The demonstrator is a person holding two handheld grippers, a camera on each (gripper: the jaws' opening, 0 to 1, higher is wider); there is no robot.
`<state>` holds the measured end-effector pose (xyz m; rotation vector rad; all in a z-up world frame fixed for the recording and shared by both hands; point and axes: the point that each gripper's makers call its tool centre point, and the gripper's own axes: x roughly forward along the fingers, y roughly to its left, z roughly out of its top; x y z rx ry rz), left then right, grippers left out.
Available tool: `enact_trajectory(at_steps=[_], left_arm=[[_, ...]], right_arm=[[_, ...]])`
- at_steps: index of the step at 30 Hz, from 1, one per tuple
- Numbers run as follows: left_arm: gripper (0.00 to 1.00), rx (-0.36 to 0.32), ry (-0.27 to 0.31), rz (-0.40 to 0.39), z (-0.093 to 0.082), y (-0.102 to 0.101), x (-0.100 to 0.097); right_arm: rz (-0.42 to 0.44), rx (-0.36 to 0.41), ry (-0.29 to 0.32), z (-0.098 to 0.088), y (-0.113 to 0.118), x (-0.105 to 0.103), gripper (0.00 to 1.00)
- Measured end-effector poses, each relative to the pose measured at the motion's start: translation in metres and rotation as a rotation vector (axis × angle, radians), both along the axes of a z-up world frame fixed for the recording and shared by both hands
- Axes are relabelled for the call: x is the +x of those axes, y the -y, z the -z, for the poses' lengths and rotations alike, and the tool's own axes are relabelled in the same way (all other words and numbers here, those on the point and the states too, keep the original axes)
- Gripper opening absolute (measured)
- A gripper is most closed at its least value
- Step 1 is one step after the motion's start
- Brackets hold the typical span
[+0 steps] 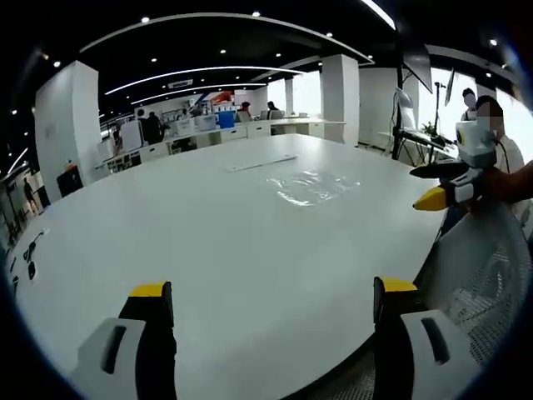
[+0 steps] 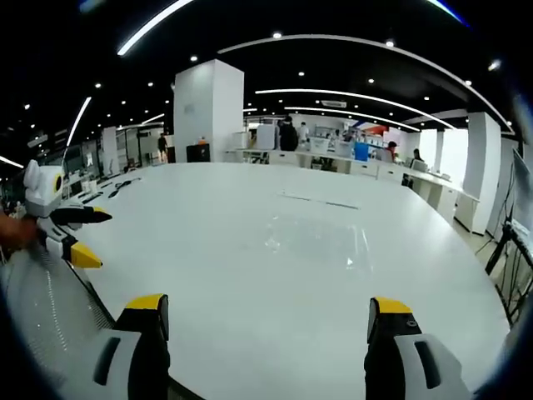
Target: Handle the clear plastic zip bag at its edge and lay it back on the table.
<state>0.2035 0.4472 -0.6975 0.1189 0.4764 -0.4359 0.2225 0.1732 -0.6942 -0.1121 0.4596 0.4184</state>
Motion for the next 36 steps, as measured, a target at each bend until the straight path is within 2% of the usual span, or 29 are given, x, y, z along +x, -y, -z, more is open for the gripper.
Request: enact_trajectory(at_steps=[6,13,18,21,36], left_arm=[[0.99,0.005,-0.027,-0.006,0.004,0.000,-0.001],[0.99,0.013,-0.030,0.005,0.005,0.001,-0.002],[0.96,0.017,-0.022,0.013,0.005,0.001,-0.002],[0.95,0.016,0.003,0.024,0.001,0.002,-0.001],[0.99,0.006,0.030,0.022,-0.005,0.006,-0.001]], right_arm=[[0.000,-0.011,-0.010,0.001,0.000,-0.002,1.00],[0.008,-0.001,-0.007,0.000,0.002,-0.002,0.99],[0.011,0.001,-0.006,-0.001,0.001,-0.003,0.99],[0.010,0.002,-0.005,-0.002,0.000,-0.003,0.99],[0.035,0.037,-0.005,-0.003,0.003,0.000,0.99]])
